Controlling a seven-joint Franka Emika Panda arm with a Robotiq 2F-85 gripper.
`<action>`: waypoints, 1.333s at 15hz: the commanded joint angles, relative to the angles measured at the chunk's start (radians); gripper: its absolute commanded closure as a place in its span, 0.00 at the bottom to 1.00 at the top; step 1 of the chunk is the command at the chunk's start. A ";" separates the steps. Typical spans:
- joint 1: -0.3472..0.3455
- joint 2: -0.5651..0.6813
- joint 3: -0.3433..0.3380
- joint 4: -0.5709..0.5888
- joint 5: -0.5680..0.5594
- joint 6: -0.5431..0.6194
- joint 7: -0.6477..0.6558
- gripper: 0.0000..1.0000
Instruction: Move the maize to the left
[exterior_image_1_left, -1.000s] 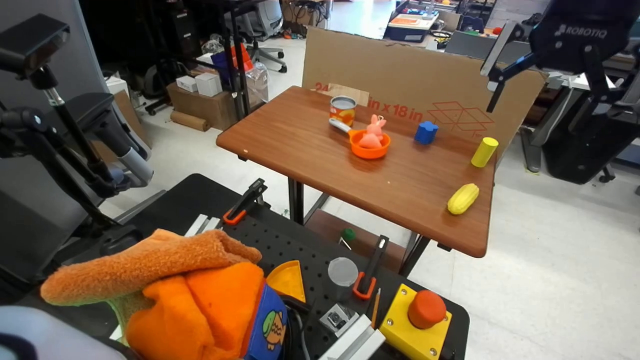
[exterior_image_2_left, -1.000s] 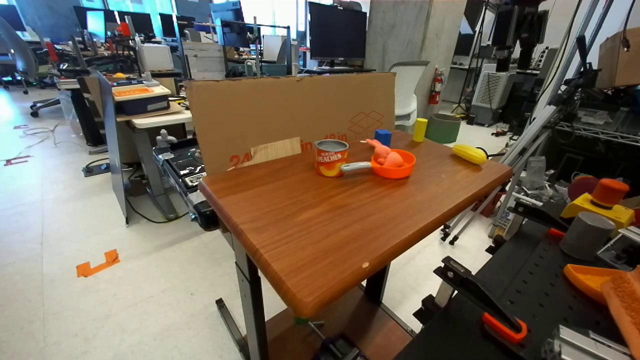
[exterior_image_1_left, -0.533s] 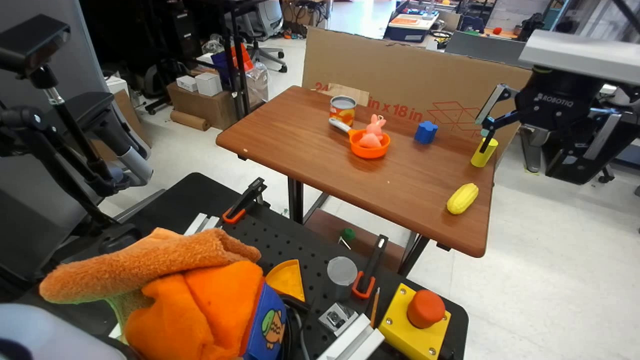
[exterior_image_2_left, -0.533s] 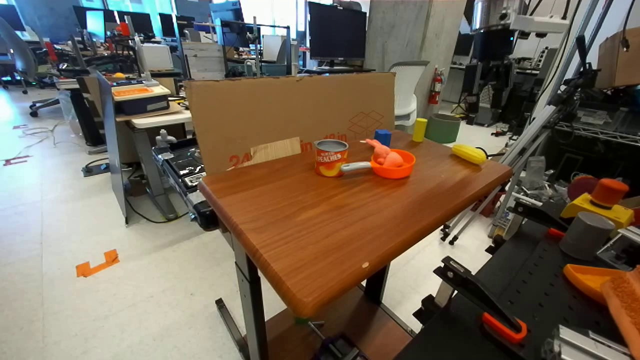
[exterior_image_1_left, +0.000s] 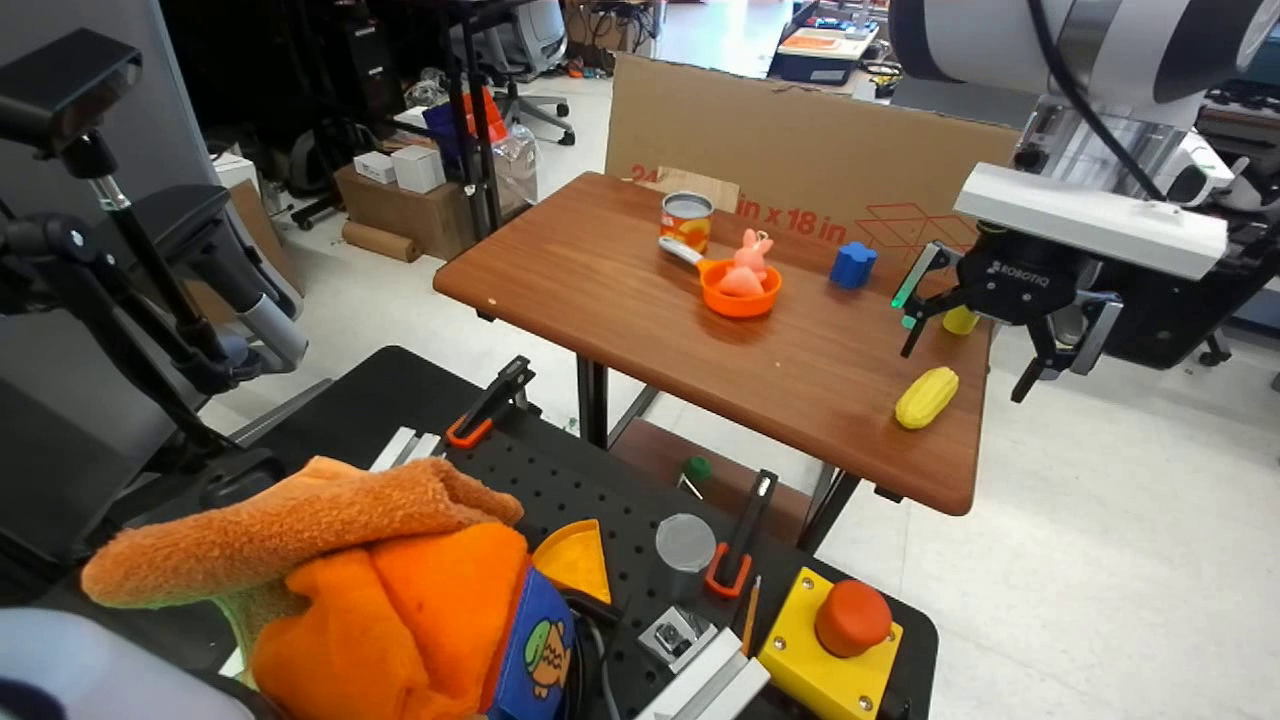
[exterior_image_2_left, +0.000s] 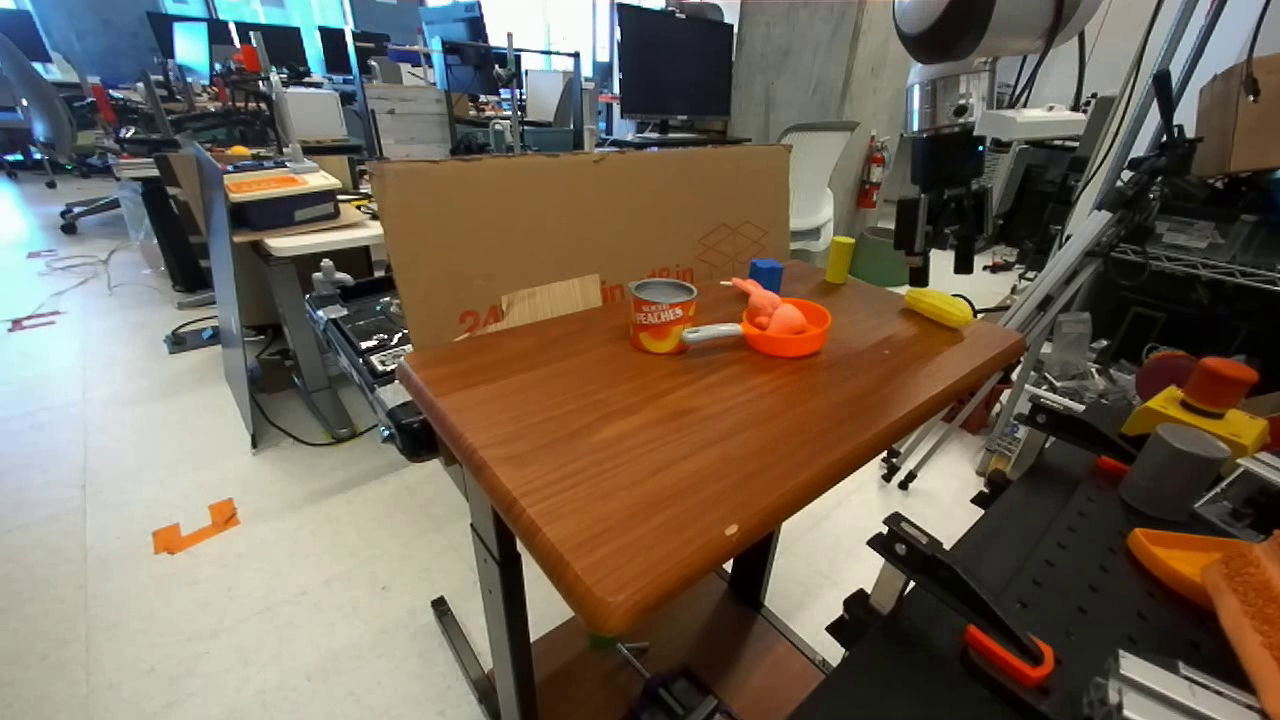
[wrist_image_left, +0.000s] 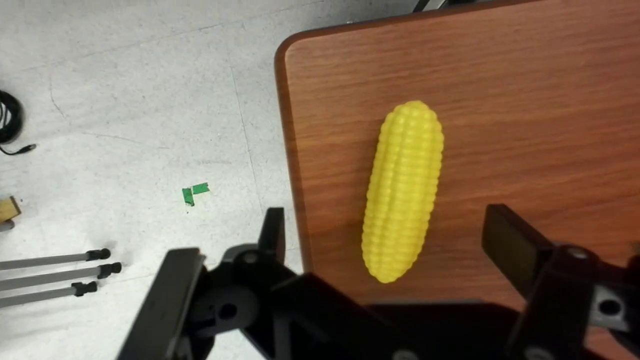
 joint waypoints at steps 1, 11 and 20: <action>-0.009 0.039 0.015 0.024 -0.014 0.013 0.024 0.00; -0.002 0.054 0.017 0.034 -0.012 0.004 0.063 0.88; 0.075 -0.165 0.079 -0.227 -0.039 0.103 0.035 0.92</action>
